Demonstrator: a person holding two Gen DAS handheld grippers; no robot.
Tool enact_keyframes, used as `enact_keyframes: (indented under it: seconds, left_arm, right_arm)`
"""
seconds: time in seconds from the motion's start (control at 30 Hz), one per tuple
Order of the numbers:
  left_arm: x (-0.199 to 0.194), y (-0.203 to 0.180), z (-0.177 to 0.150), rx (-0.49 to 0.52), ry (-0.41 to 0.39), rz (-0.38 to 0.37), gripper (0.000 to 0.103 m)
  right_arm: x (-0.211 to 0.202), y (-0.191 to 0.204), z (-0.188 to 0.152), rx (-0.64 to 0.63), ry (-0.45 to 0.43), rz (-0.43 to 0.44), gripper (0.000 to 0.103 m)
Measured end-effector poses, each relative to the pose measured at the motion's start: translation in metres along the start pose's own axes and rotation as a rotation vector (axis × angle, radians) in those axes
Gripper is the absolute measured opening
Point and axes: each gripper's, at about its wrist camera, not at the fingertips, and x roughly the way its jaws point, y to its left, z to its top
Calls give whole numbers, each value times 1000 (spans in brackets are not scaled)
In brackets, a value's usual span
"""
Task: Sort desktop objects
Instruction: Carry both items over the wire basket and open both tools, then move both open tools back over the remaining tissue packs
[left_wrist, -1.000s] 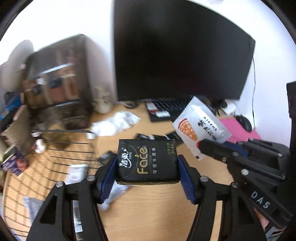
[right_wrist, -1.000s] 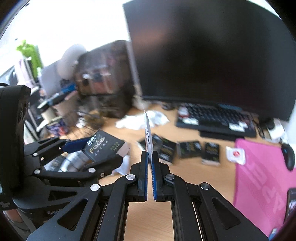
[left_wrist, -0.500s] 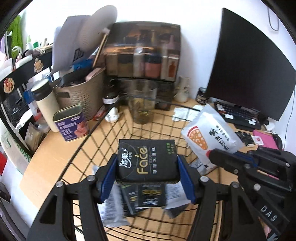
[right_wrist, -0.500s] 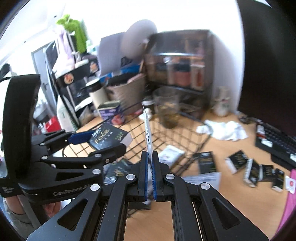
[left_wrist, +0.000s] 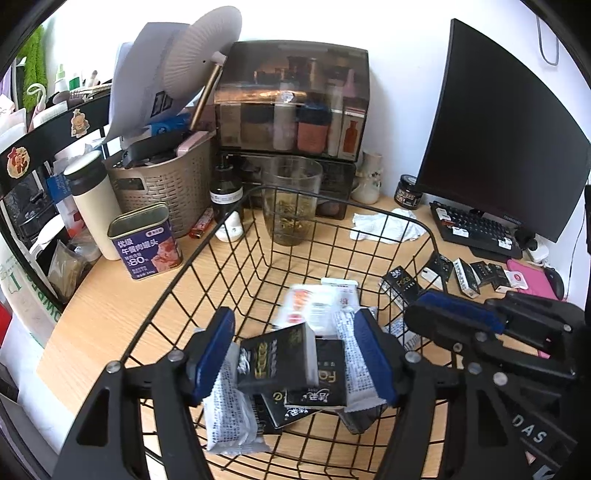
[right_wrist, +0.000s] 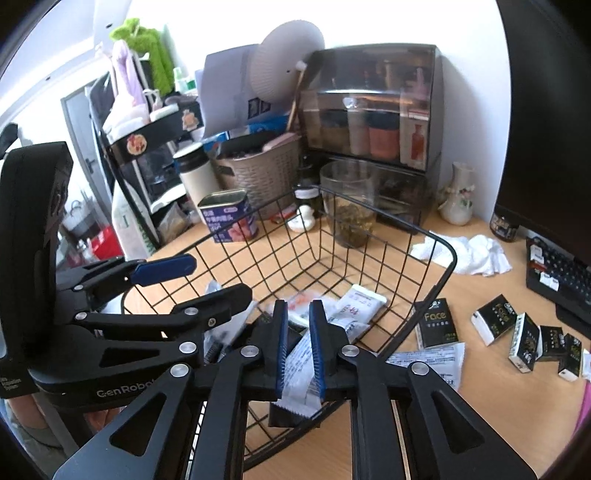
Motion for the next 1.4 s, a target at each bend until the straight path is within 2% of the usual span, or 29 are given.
enact_keyframes:
  seconds: [0.2,0.33,0.57,0.8,1.0,1.4]
  left_arm:
    - [-2,-24,0,30,4,-23,72]
    - [-6,-56,1,79,-6,-26,72]
    - [-8,-135,2,179,-7,-157,72]
    - [35,-199,-18,272,81,-222,72]
    - [81,-211,-28,277,160,-212,72]
    - [121,-208,-29,280,190,-122,73]
  right_arm:
    - [-17,-19,-5,21,-17,-6,19]
    - [-34,-48,-13,65,-36,-31,20]
    - [-79,-108,-30,146,-77,-126,22]
    - [-108,-173,-60,245,-73,-208,30]
    - [-102,-203,-81,285,-40,-210,31]
    - [-79,-215,-92,293,-21,-177,31]
